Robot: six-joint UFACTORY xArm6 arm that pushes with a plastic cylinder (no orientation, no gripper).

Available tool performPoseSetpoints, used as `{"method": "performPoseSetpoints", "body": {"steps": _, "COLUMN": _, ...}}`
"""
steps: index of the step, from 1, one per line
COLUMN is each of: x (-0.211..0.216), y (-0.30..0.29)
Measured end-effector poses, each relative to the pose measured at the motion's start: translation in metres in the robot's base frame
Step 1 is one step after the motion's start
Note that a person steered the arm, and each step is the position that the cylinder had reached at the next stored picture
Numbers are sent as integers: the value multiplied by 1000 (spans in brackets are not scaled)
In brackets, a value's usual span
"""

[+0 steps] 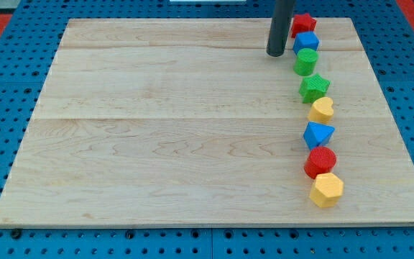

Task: Move the hexagon slightly into the bottom side of the red circle

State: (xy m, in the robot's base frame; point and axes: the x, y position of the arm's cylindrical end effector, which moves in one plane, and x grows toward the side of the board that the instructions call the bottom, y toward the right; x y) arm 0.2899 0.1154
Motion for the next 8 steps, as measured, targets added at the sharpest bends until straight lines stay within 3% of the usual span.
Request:
{"method": "performPoseSetpoints", "body": {"steps": 1, "x": 75, "y": -25}}
{"method": "performPoseSetpoints", "body": {"steps": 3, "x": 320, "y": -81}}
{"method": "performPoseSetpoints", "body": {"steps": 4, "x": 329, "y": -78}}
{"method": "performPoseSetpoints", "body": {"steps": 6, "x": 329, "y": 104}}
{"method": "performPoseSetpoints", "body": {"steps": 8, "x": 324, "y": 94}}
